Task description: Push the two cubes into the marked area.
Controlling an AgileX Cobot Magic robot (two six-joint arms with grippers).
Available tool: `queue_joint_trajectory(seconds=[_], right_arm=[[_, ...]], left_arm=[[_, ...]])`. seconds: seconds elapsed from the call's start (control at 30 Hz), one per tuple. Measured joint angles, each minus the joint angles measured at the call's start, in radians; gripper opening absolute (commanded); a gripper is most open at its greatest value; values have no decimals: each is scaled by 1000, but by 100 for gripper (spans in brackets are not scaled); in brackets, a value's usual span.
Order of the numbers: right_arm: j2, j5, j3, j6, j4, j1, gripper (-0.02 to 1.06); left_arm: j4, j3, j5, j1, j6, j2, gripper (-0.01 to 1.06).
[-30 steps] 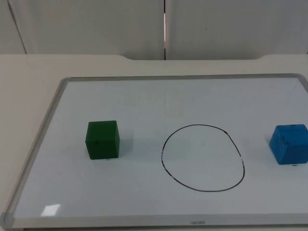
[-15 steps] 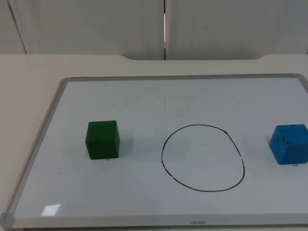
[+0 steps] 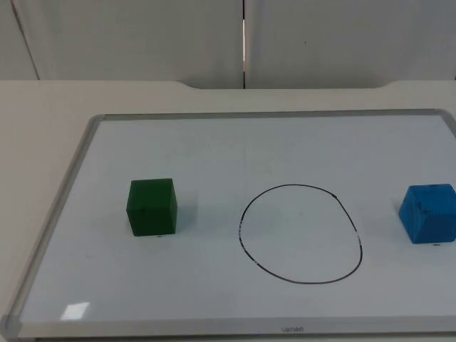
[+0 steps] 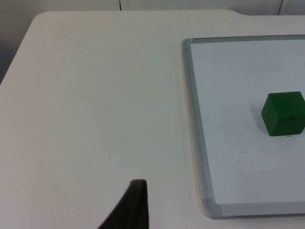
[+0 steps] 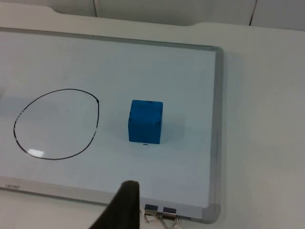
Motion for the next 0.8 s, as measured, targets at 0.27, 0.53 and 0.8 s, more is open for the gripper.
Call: queue_joint_trajectory(seconds=[0.27, 0.53, 0.8], right_arm=[[0, 0, 0, 0, 0, 0, 105], [0, 0, 0, 0, 0, 0, 105], [0, 0, 0, 0, 0, 0, 105]], left_arm=[[0, 0, 0, 0, 0, 0, 105], [0, -13, -28, 0, 0, 0, 105], [-25, -74, -93, 0, 7, 123, 100]])
